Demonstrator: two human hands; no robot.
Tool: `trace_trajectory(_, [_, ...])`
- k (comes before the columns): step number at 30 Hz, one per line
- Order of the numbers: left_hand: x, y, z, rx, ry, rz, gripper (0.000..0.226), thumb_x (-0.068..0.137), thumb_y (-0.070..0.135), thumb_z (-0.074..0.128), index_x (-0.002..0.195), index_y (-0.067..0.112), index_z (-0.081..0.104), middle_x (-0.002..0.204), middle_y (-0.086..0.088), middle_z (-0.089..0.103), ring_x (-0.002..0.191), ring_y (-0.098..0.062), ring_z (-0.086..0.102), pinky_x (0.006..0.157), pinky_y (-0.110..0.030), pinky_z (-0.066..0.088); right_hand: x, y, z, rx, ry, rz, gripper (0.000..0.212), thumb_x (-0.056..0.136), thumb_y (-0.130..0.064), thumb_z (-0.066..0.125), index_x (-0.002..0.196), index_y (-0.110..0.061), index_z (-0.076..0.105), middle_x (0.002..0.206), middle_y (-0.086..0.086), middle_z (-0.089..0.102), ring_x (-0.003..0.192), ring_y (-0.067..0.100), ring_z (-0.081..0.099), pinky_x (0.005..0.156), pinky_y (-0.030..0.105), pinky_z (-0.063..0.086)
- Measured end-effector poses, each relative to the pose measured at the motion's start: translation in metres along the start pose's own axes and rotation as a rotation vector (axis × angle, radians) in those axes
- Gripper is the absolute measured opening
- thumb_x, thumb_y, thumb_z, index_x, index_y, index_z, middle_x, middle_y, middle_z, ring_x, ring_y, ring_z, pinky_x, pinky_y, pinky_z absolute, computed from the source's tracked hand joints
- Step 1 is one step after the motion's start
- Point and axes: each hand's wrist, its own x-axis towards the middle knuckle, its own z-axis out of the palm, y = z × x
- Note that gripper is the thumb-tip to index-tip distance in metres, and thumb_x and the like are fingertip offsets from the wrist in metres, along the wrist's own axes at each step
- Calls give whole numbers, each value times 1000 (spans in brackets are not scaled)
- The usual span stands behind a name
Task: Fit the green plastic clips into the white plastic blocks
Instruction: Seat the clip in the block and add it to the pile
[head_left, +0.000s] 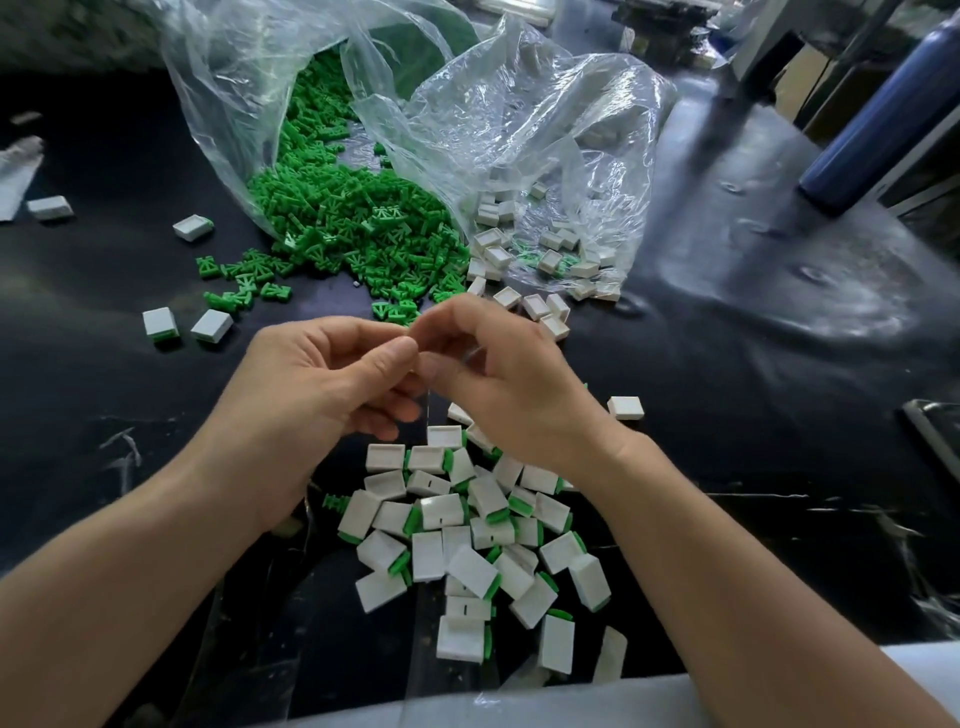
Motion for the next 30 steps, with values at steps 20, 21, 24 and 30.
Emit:
trace_trajectory(20, [2, 0, -1, -17, 26, -17, 13, 81, 1, 59, 79, 10, 67, 60, -6, 69, 47, -11, 62, 42, -15, 48, 17, 32, -5, -540, 47, 228, 23, 91, -24, 54, 112, -15, 55, 101, 2, 45, 97, 20, 46, 75, 25, 28])
trace_trajectory(21, [2, 0, -1, -13, 24, -16, 12, 80, 1, 59, 79, 10, 67, 60, -6, 69, 48, -12, 63, 43, -15, 48, 17, 32, -5, -551, 56, 218, 21, 90, -24, 56, 108, -15, 55, 98, 0, 42, 93, 17, 43, 74, 25, 27])
trace_trajectory(24, [2, -1, -1, -25, 6, -20, 9, 69, 9, 65, 78, 10, 66, 63, -7, 70, 51, -13, 65, 44, -17, 50, 17, 33, -6, -561, 60, 197, 14, 88, -23, 58, 99, -14, 54, 95, -2, 39, 87, 13, 36, 69, 21, 21])
trace_trajectory(30, [2, -2, -1, -36, -23, -60, 10, 77, -2, 60, 82, 7, 61, 71, -9, 73, 59, -16, 69, 47, -19, 53, 15, 30, -9, -531, 113, 184, 13, 92, -24, 53, 89, -15, 44, 87, -1, 48, 81, 17, 40, 64, 26, 22])
